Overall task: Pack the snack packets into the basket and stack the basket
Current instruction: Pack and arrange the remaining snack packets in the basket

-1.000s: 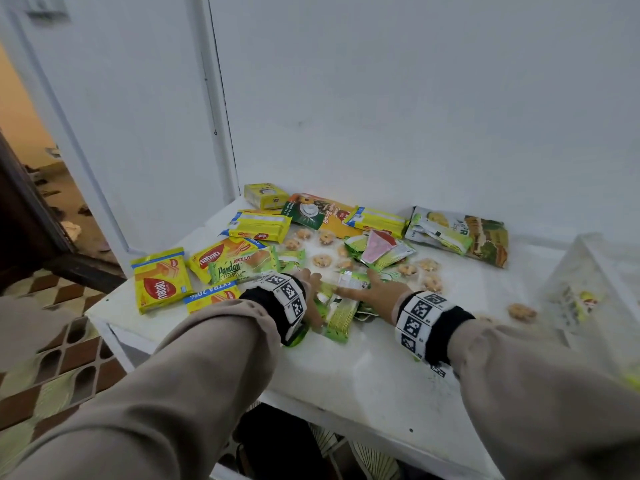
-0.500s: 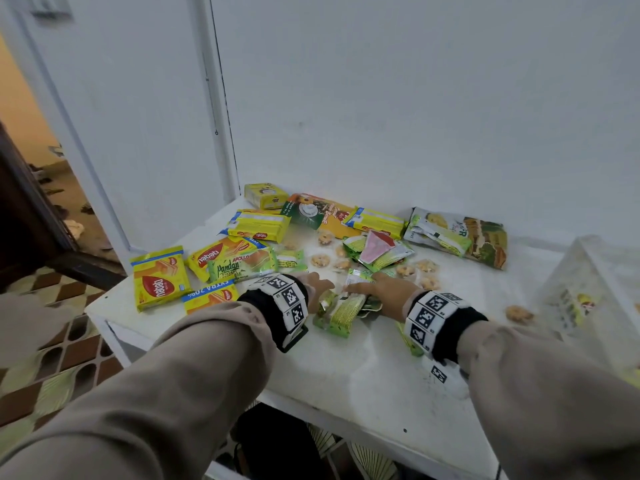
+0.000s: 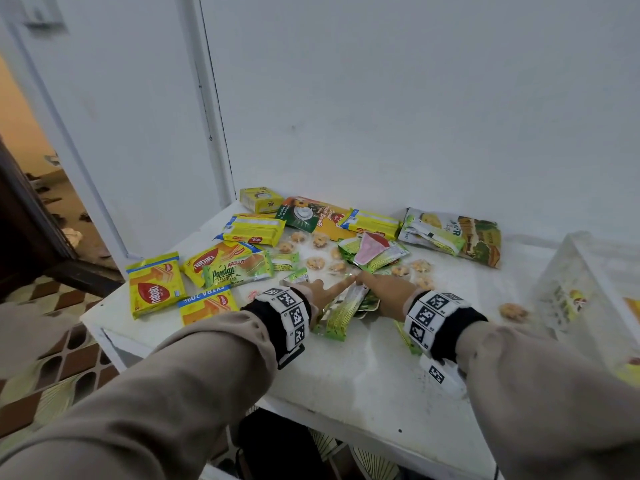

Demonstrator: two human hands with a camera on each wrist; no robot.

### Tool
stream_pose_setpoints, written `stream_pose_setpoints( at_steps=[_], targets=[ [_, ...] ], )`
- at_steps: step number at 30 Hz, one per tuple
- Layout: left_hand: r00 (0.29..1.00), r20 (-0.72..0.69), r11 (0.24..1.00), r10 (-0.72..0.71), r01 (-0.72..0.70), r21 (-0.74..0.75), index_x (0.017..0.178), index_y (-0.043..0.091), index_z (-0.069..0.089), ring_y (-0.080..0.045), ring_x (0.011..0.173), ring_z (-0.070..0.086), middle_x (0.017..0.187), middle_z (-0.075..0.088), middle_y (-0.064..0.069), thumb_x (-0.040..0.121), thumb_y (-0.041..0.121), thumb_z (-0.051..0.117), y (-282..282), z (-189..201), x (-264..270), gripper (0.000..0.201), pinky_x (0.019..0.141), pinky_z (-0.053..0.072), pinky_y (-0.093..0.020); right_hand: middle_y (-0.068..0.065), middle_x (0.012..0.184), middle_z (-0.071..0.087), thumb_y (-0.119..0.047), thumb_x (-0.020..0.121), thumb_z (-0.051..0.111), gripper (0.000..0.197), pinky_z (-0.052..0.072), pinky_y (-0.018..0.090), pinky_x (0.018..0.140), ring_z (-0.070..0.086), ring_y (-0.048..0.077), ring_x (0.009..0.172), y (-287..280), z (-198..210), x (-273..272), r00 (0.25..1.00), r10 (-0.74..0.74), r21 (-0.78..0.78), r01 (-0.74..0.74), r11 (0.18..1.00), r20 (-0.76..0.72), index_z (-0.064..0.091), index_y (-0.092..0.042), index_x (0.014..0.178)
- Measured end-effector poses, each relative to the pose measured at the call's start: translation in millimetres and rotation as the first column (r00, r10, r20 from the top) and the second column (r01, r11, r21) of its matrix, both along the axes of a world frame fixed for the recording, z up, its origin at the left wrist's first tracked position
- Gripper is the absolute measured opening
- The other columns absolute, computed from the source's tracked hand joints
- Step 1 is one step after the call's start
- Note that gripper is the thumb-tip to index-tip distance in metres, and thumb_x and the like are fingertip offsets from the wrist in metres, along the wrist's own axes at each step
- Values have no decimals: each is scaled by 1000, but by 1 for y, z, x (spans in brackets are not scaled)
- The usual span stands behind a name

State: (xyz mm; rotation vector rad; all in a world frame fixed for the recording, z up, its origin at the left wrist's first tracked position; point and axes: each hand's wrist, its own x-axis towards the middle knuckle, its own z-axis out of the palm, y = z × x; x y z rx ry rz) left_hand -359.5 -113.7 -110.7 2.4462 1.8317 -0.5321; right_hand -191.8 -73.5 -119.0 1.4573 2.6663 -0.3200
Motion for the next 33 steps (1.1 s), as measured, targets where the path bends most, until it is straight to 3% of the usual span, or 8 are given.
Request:
stream_pose_setpoints(
  at_steps=[5, 9, 13, 17, 19, 21, 25, 33],
  targets=[
    [996, -64, 992, -70, 62, -110, 144, 40, -6, -34, 104, 53, 119, 44, -20, 94, 10, 45, 4, 14, -2, 78, 77, 40, -35, 19, 112, 58, -13, 82, 67, 63, 50, 41, 83, 59, 33, 98, -5, 3, 0, 1000, -19, -39, 19, 999, -2, 27, -13, 131],
    [993, -52, 989, -109, 103, -108, 144, 41, -6, -33, 106, 54, 122, 45, -20, 95, 11, 45, 1, 13, -4, 76, 78, 43, -35, 15, 95, 57, -6, 86, 58, 57, 43, 33, 66, 54, 25, 82, -8, 6, -2, 1000, -30, -44, 30, 999, 8, 25, -10, 131],
    [988, -34, 982, -154, 149, -114, 139, 50, -12, -35, 104, 53, 120, 45, -20, 95, 12, 46, 4, 12, -7, 82, 76, 42, -37, 2, 71, 41, 2, 86, 49, 52, 33, 26, 50, 47, 22, 75, -10, 9, -1, 999, -35, -17, 36, 999, 32, 25, -8, 131],
    [980, -85, 980, -182, 174, -95, 145, 41, 8, -35, 120, 44, 136, 36, -16, 95, 32, 43, 8, 5, -7, 61, 92, 39, -40, -1, 66, 37, 6, 85, 44, 51, 29, 22, 48, 47, 23, 72, -9, 6, 0, 999, -26, 14, 26, 1000, 39, 26, -9, 130],
    [978, -101, 978, -181, 168, -125, 146, 33, 14, -35, 120, 44, 136, 35, -17, 96, 26, 40, 10, 4, -6, 57, 89, 39, -38, 1, 71, 44, 5, 85, 46, 52, 35, 24, 51, 51, 24, 75, -10, 6, -1, 999, -39, -1, 39, 999, 30, 27, -11, 131],
    [983, -97, 982, -156, 144, -121, 145, 30, 15, -36, 117, 47, 133, 37, -19, 95, 13, 40, 11, 8, -6, 58, 85, 42, -38, 13, 94, 59, 1, 86, 50, 55, 46, 33, 68, 57, 29, 90, -10, 7, -1, 999, -45, -23, 46, 999, 27, 28, -14, 134],
    [993, -11, 990, -121, 120, -72, 138, 13, 27, -32, 114, 50, 127, 45, -19, 94, 5, 37, 13, 15, -12, 46, 83, 42, -36, 12, 132, 52, 0, 87, 48, 53, 37, 31, 99, 49, 26, 120, -12, 9, 3, 999, -31, 13, 30, 999, 44, 41, -18, 137],
    [982, 141, 992, -130, 128, 24, 122, 6, 46, -30, 106, 55, 116, 56, -18, 91, 1, 41, 8, 24, -20, 32, 87, 43, -35, 7, 131, 56, -3, 94, 39, 45, 34, 26, 99, 50, 23, 120, -27, 23, 7, 997, -61, 75, 64, 995, -41, 47, -20, 135]
  ],
)
